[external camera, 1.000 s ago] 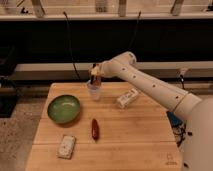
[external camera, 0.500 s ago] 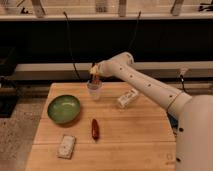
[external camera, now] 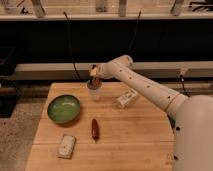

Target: Place the eraser in the ceramic cup

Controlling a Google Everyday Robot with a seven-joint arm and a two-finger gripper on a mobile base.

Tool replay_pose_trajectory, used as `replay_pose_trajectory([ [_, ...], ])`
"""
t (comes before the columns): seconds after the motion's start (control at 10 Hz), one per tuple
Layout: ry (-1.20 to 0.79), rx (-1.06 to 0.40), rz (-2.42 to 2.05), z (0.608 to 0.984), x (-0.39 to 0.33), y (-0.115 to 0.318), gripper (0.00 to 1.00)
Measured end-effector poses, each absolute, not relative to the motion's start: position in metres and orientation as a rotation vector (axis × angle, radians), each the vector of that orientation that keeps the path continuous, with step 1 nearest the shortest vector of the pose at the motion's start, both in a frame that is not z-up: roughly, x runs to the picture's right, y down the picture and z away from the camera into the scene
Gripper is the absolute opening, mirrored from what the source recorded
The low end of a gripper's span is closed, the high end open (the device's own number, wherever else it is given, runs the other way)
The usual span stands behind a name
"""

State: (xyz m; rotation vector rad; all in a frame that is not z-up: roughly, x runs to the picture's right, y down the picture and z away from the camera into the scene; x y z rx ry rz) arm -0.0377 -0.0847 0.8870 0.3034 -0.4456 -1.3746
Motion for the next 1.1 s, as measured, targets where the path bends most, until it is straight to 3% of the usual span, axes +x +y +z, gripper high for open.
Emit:
replay_pose_trajectory([
  [0.6, -0.478, 0.293, -1.371, 0.882, -0.033, -0.082, 0.8],
  [0.9, -0.47, 0.283, -1.372, 0.882, -0.038, -0.081, 0.73],
  [1.1, -0.471, 0.281, -1.372, 0.881, -0.039, -0.081, 0.8],
])
